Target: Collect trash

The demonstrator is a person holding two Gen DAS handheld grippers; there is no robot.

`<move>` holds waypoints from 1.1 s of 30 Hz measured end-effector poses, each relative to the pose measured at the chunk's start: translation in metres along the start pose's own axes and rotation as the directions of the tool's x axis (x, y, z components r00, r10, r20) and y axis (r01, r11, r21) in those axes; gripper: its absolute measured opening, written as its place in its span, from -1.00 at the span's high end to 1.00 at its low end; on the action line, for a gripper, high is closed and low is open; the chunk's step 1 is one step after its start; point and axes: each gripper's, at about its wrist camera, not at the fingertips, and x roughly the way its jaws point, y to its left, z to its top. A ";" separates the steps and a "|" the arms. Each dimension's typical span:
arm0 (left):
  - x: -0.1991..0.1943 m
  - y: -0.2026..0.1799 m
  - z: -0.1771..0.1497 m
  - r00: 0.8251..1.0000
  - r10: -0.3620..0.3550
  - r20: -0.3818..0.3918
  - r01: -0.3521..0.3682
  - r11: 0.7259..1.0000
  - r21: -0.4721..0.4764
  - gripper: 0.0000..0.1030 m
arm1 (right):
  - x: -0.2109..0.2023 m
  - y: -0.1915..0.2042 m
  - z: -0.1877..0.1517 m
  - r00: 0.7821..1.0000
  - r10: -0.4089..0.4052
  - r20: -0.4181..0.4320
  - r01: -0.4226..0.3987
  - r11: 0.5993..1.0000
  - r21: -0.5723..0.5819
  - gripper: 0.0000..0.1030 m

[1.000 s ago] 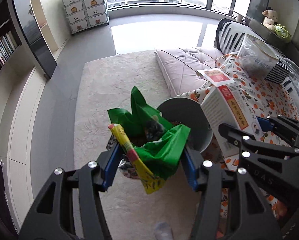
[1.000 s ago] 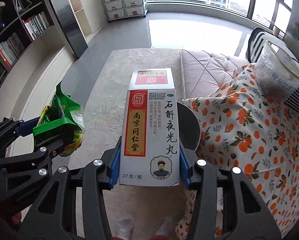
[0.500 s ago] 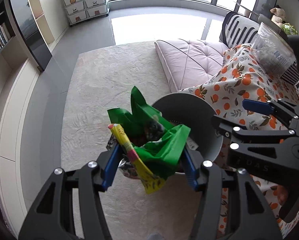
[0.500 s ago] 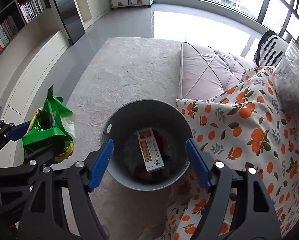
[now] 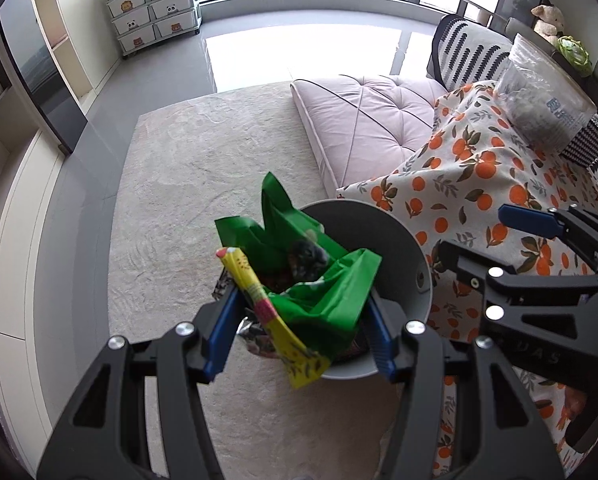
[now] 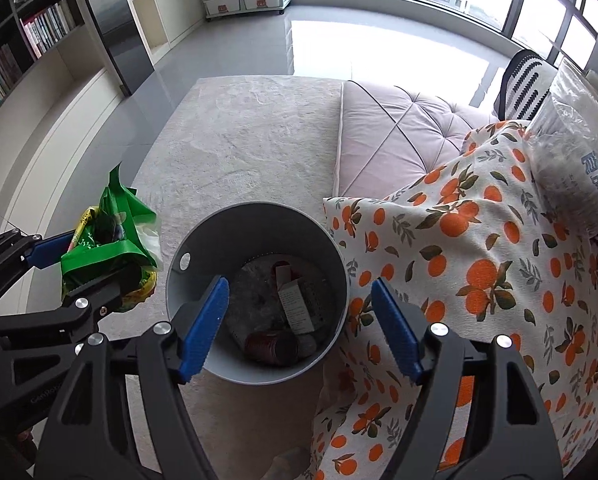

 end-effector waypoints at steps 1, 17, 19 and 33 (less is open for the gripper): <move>0.002 -0.001 0.001 1.000 -0.002 -0.001 0.002 1.000 0.001 -0.10 | 0.000 -0.002 0.000 1.000 -0.002 0.000 0.002 1.000 0.004 -0.40; 0.039 -0.022 0.008 0.996 -0.066 -0.055 0.067 0.997 0.029 -0.56 | -0.003 -0.031 -0.011 0.999 -0.040 -0.020 0.041 0.997 0.063 -0.40; 0.041 -0.024 0.008 0.996 -0.061 -0.061 0.063 0.997 0.038 -0.56 | -0.004 -0.032 -0.012 0.999 -0.042 -0.021 0.043 0.997 0.067 -0.40; -0.001 -0.032 0.011 0.999 0.002 -0.041 0.003 0.991 0.135 -0.57 | -0.035 -0.030 -0.015 0.998 -0.055 -0.010 0.055 0.987 0.149 -0.40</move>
